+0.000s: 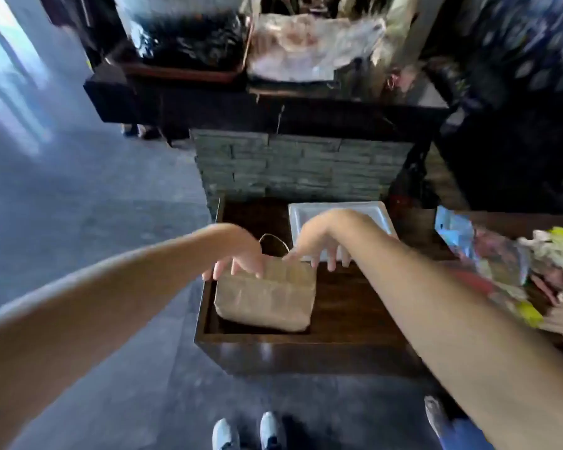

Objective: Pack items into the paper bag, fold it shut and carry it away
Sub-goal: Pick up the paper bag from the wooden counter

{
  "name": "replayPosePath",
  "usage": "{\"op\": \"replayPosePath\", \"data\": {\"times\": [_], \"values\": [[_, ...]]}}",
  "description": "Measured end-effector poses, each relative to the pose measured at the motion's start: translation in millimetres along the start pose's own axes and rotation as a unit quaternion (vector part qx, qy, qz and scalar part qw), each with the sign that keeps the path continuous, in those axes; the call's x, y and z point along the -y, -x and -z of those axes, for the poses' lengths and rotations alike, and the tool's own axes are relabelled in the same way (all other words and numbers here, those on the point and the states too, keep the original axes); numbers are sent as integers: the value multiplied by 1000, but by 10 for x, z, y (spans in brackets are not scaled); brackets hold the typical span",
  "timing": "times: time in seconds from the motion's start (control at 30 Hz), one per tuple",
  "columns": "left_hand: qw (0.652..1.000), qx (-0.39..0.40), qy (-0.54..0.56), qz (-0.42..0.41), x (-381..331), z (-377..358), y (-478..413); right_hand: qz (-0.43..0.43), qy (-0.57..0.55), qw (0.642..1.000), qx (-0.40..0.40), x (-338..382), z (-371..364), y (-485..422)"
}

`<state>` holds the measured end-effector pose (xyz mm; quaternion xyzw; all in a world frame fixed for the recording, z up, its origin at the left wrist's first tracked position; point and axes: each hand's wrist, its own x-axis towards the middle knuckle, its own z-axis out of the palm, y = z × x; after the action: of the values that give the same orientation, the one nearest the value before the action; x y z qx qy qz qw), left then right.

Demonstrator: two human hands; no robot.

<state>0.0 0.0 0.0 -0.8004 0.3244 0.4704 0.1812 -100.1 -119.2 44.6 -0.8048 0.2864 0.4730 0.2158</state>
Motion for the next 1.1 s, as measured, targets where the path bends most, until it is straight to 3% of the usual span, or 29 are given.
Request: {"op": "replayPosePath", "data": {"times": [0.1,0.17,0.27,0.43,0.6,0.73,0.9,1.1], "values": [[984,-166,-57,-43,53,-313,-290,-1,-1,999,-52,-89,-376,-341],[945,-313,-38,-87,82,-498,-461,4,-29,995,-92,-135,-648,-552],[900,-414,3,-139,160,-598,-702,3,-71,985,-158,-162,-893,-764],[935,-338,-16,-102,199,-687,-923,24,-106,950,-293,-203,-1189,-885],[950,-296,24,-92,281,-694,-980,51,-203,916,-343,-213,-1387,-884],[948,-299,68,-82,265,-655,-920,61,-322,854,-404,-125,-1666,-786],[893,-417,71,-154,424,-637,-647,50,-402,802,-439,-5,-1905,-604],[748,-595,49,-291,766,-877,-19,12,-529,670,-521,-164,-1623,-165]]}}
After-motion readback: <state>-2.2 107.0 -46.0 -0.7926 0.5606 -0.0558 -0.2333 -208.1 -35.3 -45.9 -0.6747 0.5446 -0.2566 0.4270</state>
